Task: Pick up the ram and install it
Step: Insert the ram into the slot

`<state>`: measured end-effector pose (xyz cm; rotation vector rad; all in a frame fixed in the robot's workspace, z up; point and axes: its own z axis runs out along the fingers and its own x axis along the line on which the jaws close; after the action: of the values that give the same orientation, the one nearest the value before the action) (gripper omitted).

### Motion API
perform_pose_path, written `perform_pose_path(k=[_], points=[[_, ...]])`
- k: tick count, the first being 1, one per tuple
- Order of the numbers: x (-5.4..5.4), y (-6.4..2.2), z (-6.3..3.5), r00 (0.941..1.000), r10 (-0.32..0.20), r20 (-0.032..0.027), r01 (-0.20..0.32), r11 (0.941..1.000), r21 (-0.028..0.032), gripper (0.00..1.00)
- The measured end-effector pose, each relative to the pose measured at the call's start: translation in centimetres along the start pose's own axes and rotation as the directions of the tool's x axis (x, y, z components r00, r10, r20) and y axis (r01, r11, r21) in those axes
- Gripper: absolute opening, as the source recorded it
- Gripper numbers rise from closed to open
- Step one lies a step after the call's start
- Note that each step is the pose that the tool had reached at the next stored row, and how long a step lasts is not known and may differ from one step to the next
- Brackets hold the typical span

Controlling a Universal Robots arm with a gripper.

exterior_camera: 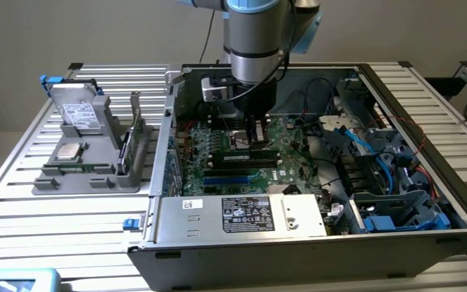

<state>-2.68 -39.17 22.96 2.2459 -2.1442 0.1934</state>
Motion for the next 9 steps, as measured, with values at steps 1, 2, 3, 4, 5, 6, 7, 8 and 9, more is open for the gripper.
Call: perform_pose_path(k=[1, 2, 3, 4, 5, 6, 7, 8, 9], points=[[0.0, 0.01, 0.01, 1.0, 0.0, 0.0002, 0.0, 1.0, 0.0001, 0.14], [0.01, 0.02, 0.02, 1.0, 0.0, 0.0001, 0.0, 1.0, 0.0001, 0.14], [0.02, 0.02, 0.02, 1.0, 0.0, -0.0001, 0.0, 1.0, 0.0001, 0.14], [0.1, 0.03, 0.02, 1.0, 0.0, -0.0003, 0.0, 1.0, 0.0, 0.14], [0.18, 0.04, 0.04, 1.0, 0.0, -0.0002, 0.0, 1.0, 0.0001, 0.14], [0.21, 0.04, 0.05, 1.0, 0.0, -0.0002, 0.0, 1.0, 0.0001, 0.14], [0.21, 0.04, 0.07, 1.0, 0.0, -0.0001, 0.0, 1.0, 0.0001, 0.14], [0.21, 0.04, 0.1, 1.0, 0.0, 0.0, 0.0, 1.0, 0.0001, 0.14], [0.17, 0.03, 0.12, 1.0, 0.0, 0.0, 0.0, 1.0, 0.0001, 0.14]])
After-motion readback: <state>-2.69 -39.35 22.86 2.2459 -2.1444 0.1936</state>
